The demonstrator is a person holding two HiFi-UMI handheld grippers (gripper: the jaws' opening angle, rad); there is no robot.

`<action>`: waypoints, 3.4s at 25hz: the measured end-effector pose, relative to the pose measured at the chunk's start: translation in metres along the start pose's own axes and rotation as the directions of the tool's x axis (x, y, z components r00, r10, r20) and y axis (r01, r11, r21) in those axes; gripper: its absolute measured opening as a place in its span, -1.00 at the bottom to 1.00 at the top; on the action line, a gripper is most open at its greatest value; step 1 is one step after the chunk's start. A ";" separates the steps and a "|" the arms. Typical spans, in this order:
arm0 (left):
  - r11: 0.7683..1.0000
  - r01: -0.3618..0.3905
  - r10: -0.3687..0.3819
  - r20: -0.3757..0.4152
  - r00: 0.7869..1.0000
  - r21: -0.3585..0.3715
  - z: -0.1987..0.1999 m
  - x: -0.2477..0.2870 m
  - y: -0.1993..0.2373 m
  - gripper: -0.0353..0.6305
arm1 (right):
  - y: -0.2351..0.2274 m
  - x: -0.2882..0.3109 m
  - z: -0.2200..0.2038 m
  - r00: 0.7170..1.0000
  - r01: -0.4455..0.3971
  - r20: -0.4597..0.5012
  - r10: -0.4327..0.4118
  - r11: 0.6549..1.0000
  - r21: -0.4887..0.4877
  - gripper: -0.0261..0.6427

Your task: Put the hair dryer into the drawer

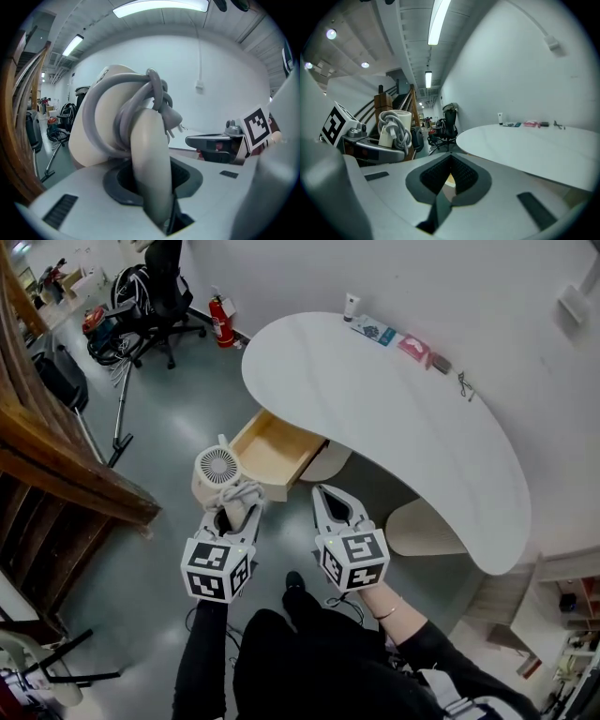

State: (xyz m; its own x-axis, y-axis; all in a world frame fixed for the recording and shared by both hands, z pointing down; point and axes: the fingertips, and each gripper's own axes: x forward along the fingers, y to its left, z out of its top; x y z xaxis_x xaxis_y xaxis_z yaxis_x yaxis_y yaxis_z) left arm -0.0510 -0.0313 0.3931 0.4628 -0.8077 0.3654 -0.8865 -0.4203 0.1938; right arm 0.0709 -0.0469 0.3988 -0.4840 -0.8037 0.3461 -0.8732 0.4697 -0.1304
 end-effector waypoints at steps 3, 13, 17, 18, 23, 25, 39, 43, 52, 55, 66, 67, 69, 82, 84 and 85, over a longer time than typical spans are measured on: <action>1.000 0.008 -0.008 -0.010 1.000 0.014 0.003 0.011 0.001 -0.53 | -0.007 0.004 0.001 1.000 0.008 -0.003 -0.008 1.000 0.001 -0.92; 0.995 0.067 -0.064 -0.046 0.997 0.072 0.014 0.046 0.008 -0.53 | -0.025 0.016 0.001 0.998 0.063 -0.025 -0.063 0.998 0.016 -0.92; 0.989 0.113 -0.108 -0.055 0.993 0.096 0.021 0.062 0.016 -0.53 | -0.029 0.026 0.005 0.995 0.102 -0.025 -0.101 0.994 0.026 -0.92; 0.987 0.126 -0.121 -0.059 0.991 0.101 0.022 0.067 0.019 -0.53 | -0.030 0.030 0.006 0.993 0.113 -0.025 -0.112 0.993 0.029 -0.92; 0.969 0.209 -0.196 -0.102 0.975 0.134 0.027 0.091 0.037 -0.53 | -0.033 0.050 0.010 0.983 0.182 -0.040 -0.180 0.982 0.051 -0.92; 0.957 0.248 -0.231 -0.125 0.965 0.147 0.027 0.099 0.045 -0.53 | -0.032 0.058 0.010 0.976 0.214 -0.050 -0.212 0.975 0.060 -0.92; 0.831 0.498 -0.434 -0.271 0.859 0.248 0.031 0.138 0.086 -0.53 | -0.024 0.103 0.003 0.903 0.429 -0.110 -0.416 0.890 0.157 -0.92; 0.774 0.571 -0.485 -0.324 0.812 0.273 0.025 0.144 0.089 -0.53 | -0.024 0.106 0.001 0.874 0.485 -0.121 -0.470 0.855 0.184 -0.92; 0.604 0.714 -0.549 -0.465 0.695 0.354 -0.004 0.156 0.082 -0.53 | -0.014 0.106 -0.017 0.823 0.568 -0.166 -0.544 0.795 0.212 -0.92; 0.551 0.753 -0.555 -0.515 0.653 0.359 -0.013 0.159 0.078 -0.53 | -0.017 0.105 -0.023 0.804 0.595 -0.181 -0.567 0.773 0.221 -0.92; 0.376 0.846 -0.514 -0.675 0.529 0.377 -0.057 0.178 0.078 -0.53 | -0.032 0.116 -0.053 0.763 0.645 -0.267 -0.589 0.726 0.239 -0.92; 0.355 0.854 -0.506 -0.690 0.518 0.381 -0.061 0.179 0.078 -0.53 | -0.034 0.117 -0.055 0.761 0.646 -0.273 -0.589 0.725 0.237 -0.92; 0.311 0.866 -0.486 -0.718 0.498 0.391 -0.068 0.179 0.079 -0.53 | -0.037 0.117 -0.059 0.757 0.650 -0.284 -0.588 0.723 0.235 -0.92; 0.156 0.928 -0.380 -0.847 0.372 0.338 -0.107 0.175 0.084 -0.53 | -0.047 0.125 -0.073 0.751 0.653 -0.334 -0.569 0.715 0.250 -0.92; 0.151 0.936 -0.355 -0.866 0.352 0.319 -0.113 0.177 0.088 -0.53 | -0.047 0.128 -0.074 0.756 0.647 -0.336 -0.562 0.721 0.249 -0.92; 0.149 0.940 -0.343 -0.876 0.341 0.307 -0.115 0.179 0.089 -0.53 | -0.048 0.129 -0.075 0.758 0.644 -0.339 -0.557 0.724 0.248 -0.92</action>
State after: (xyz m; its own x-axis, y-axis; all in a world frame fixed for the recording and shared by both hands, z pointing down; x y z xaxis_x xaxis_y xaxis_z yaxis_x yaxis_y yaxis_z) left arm -0.0466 -0.1651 0.5804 0.4640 0.2309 0.8552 0.3018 -0.9489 0.0924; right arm 0.0547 -0.1460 0.5190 0.1395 -0.7471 0.6499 -0.9580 -0.2679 -0.1023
